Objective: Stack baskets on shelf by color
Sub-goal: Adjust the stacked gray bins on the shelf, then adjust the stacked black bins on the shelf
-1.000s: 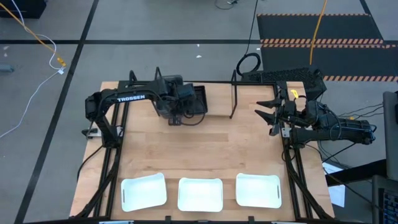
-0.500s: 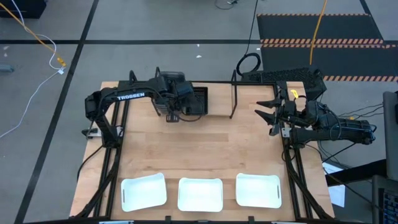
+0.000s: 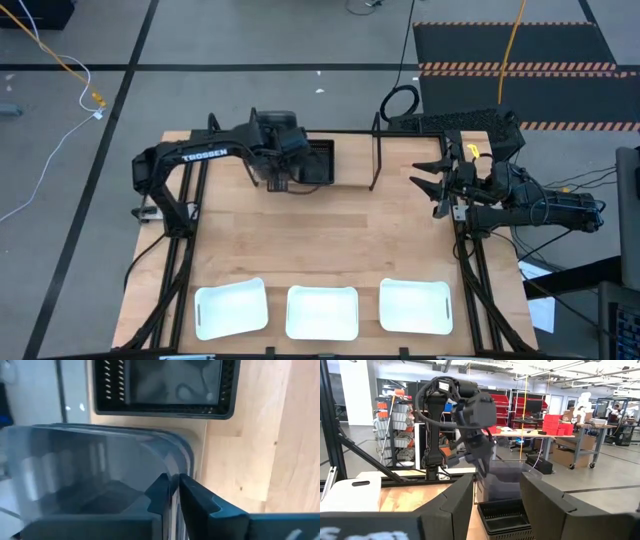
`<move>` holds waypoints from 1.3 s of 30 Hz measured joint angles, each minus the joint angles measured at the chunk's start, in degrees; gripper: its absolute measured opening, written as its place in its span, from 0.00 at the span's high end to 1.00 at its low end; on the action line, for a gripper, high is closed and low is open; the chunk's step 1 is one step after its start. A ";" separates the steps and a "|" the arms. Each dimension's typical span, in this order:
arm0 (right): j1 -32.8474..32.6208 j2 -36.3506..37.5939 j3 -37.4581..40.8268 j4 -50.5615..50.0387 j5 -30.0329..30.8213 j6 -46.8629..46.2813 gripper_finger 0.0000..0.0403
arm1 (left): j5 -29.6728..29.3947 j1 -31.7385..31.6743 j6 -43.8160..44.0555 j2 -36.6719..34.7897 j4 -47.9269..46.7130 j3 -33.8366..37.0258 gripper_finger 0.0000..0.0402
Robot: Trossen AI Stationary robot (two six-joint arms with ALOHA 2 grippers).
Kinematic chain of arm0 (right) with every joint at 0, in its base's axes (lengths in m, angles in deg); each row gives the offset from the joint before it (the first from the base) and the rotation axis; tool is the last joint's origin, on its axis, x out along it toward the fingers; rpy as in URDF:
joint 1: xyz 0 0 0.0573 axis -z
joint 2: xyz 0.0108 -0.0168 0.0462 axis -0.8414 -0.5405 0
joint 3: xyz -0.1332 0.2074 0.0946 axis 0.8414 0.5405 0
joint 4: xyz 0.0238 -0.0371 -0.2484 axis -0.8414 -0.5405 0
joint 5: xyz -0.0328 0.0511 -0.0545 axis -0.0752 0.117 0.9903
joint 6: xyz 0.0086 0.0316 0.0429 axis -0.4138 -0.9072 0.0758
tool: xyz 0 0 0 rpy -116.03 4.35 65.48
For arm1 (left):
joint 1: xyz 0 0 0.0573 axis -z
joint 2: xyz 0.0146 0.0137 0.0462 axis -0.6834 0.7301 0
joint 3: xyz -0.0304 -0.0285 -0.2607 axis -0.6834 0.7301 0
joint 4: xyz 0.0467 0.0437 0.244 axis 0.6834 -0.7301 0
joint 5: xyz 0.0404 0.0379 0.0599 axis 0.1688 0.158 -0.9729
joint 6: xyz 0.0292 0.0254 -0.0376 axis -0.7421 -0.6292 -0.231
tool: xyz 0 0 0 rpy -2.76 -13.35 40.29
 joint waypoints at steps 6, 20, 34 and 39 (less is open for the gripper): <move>0.01 0.00 0.00 0.01 0.00 -0.03 0.61 | -0.97 1.95 0.95 -3.90 1.31 -0.07 0.80; 0.01 -0.09 0.07 1.30 -0.03 -1.05 0.61 | 11.16 9.98 5.40 1.64 45.57 6.83 0.79; 0.01 -0.09 0.07 0.75 -0.13 0.00 0.61 | 11.18 9.45 2.19 11.63 43.52 8.24 0.91; 0.02 -0.09 0.07 0.99 -0.11 0.00 0.61 | 11.03 6.65 2.60 12.08 42.38 8.22 0.92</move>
